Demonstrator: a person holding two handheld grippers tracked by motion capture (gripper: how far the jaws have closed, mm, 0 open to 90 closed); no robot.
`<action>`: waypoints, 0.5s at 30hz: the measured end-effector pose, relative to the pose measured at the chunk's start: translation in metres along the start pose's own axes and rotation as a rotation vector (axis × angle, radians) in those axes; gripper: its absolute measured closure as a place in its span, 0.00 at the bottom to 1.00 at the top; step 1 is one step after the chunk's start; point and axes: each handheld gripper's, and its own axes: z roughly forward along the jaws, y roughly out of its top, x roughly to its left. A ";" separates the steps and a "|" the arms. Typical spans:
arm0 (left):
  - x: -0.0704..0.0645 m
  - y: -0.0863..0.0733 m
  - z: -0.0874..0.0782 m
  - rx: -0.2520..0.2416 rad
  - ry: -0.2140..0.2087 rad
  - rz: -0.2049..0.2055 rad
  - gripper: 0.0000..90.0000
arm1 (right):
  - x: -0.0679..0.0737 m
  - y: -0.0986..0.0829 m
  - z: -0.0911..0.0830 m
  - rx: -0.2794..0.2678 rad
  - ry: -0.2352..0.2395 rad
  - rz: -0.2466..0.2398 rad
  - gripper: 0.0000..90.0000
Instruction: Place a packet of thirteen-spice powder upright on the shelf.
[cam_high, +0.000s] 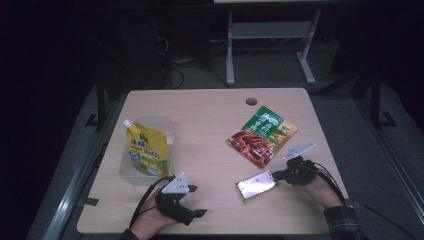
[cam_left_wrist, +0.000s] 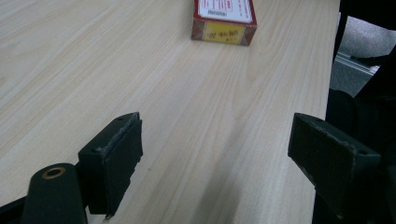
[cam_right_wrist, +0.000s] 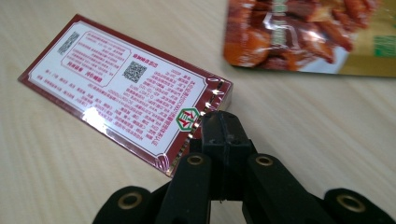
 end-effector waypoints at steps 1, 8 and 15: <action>0.000 0.000 0.000 0.000 0.001 0.001 0.19 | 0.002 0.000 0.001 -0.002 0.005 -0.003 1.00; 0.000 0.000 0.001 0.005 -0.002 0.002 0.19 | 0.022 0.008 0.009 0.001 0.050 -0.063 1.00; 0.000 0.000 0.001 0.006 -0.004 0.008 0.19 | 0.035 0.015 0.015 0.002 0.090 -0.098 1.00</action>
